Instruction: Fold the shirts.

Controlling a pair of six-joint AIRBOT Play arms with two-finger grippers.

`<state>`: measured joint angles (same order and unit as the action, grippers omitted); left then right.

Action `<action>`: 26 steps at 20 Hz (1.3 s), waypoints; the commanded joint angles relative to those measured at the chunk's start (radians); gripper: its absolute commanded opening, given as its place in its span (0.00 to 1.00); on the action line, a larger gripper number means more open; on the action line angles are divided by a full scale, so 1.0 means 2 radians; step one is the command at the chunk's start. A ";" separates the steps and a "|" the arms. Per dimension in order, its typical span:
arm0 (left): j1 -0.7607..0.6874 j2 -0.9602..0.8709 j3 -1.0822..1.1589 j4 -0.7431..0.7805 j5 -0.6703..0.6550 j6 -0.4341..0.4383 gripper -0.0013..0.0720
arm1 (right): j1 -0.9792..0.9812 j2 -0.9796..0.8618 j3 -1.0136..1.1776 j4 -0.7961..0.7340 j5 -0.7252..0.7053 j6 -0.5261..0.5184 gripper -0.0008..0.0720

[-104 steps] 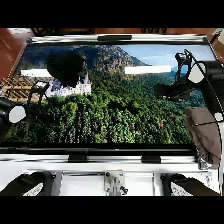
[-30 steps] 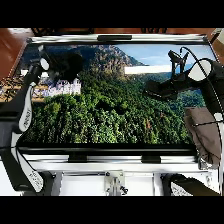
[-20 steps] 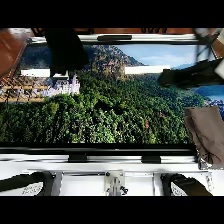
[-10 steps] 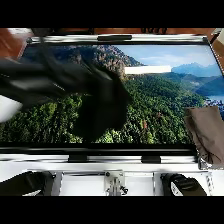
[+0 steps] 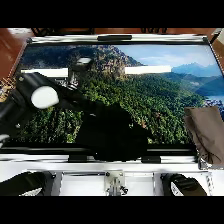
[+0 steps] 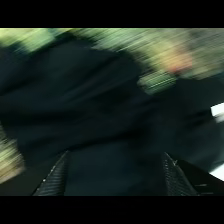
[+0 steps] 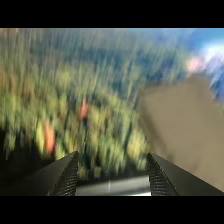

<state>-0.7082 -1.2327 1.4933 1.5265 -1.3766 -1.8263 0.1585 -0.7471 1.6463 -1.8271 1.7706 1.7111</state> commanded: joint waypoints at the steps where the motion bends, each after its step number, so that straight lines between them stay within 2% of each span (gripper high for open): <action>1: 0.112 0.014 -0.028 0.015 -0.144 0.070 1.00 | 0.000 -0.008 -0.057 0.064 0.035 -0.019 0.76; 3: 0.168 0.028 -0.088 -0.030 -0.127 0.097 1.00 | 0.000 -0.008 -0.139 0.102 0.035 -0.030 0.76; 6: 0.243 0.049 -0.208 -0.136 -0.086 0.173 1.00 | 0.000 -0.008 -0.278 0.205 0.010 -0.037 0.76; 8: 0.284 0.055 -0.273 -0.172 -0.049 0.185 1.00 | 0.000 -0.008 -0.358 0.243 -0.031 -0.033 0.76; 11: 0.326 0.055 -0.346 -0.240 0.016 0.207 1.00 | 0.000 -0.008 -0.426 0.245 -0.068 -0.021 0.76; 15: 0.325 0.043 -0.389 -0.263 0.060 0.236 1.00 | 0.000 -0.008 -0.443 0.247 -0.087 -0.011 0.76; 18: 0.324 0.021 -0.390 -0.288 0.067 0.260 1.00 | 0.000 -0.008 -0.443 0.264 -0.131 0.005 0.76; 26: 0.280 -0.029 -0.390 -0.293 0.084 0.266 0.99 | 0.000 -0.060 -0.443 0.272 -0.174 0.015 0.76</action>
<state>-0.1207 -1.2575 0.7155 0.9485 -1.2358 -1.3029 0.1589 -0.8268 0.7612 -1.2919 1.4693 1.7367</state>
